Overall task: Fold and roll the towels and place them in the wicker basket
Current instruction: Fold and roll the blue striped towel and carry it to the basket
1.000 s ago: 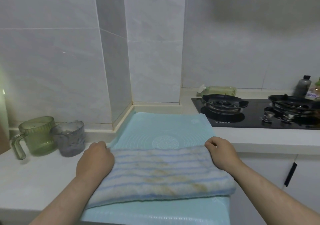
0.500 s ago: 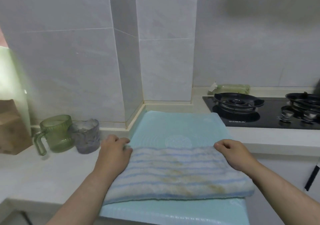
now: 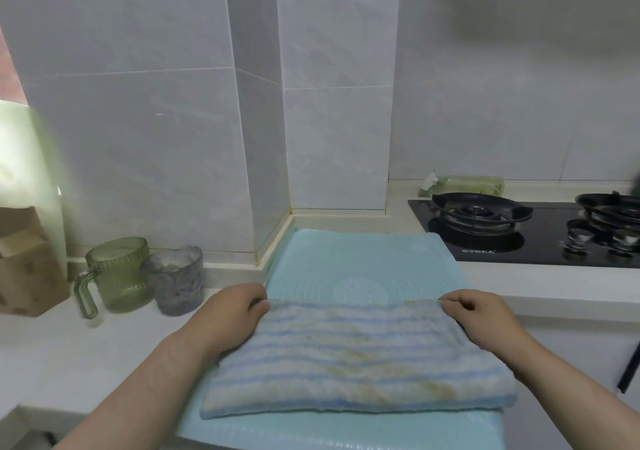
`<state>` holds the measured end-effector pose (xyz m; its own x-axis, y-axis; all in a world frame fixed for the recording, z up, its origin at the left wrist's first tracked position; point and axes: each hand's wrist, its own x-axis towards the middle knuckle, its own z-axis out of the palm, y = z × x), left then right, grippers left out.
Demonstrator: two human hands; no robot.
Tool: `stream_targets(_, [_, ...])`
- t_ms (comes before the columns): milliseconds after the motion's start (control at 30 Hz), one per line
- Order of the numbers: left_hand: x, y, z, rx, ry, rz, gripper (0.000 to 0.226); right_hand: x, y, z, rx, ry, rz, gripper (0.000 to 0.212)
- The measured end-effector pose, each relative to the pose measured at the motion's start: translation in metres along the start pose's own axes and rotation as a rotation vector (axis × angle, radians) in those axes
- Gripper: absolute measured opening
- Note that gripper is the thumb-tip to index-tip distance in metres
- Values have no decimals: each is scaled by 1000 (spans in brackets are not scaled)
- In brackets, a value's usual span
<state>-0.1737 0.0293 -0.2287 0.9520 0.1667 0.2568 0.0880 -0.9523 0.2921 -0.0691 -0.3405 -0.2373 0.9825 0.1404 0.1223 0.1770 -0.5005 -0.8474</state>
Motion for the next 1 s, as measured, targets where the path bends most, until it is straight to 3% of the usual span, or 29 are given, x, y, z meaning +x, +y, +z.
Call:
stream_targets(100, [0,0,3,-142,43,-70,22,7,2,2,-20,15,68,22])
stream_targets(267, [4,0,8,-96,-36,-95,18,1,-3,1,32,32,168,20])
stream_targets(333, [-2,5,-2,-122,-1,-107,30,-12,-5,-4,153,40,189,24])
stream_targets(433, [-29,42,-15,-157,50,19,42,-37,-2,-12,272,53,166,24])
stream_targets(567, [-57,126,2,-126,-127,235,49,-84,13,-16,494,123,207,19])
stream_targets(700, [-40,191,31,-145,-282,303,51,-124,22,-14,690,28,257,20])
stream_targets(833, [-29,223,57,-30,-350,407,45,-134,21,-19,636,-47,241,17])
stream_targets(1000, [-33,224,66,80,-328,394,52,-129,10,-30,567,-185,328,24])
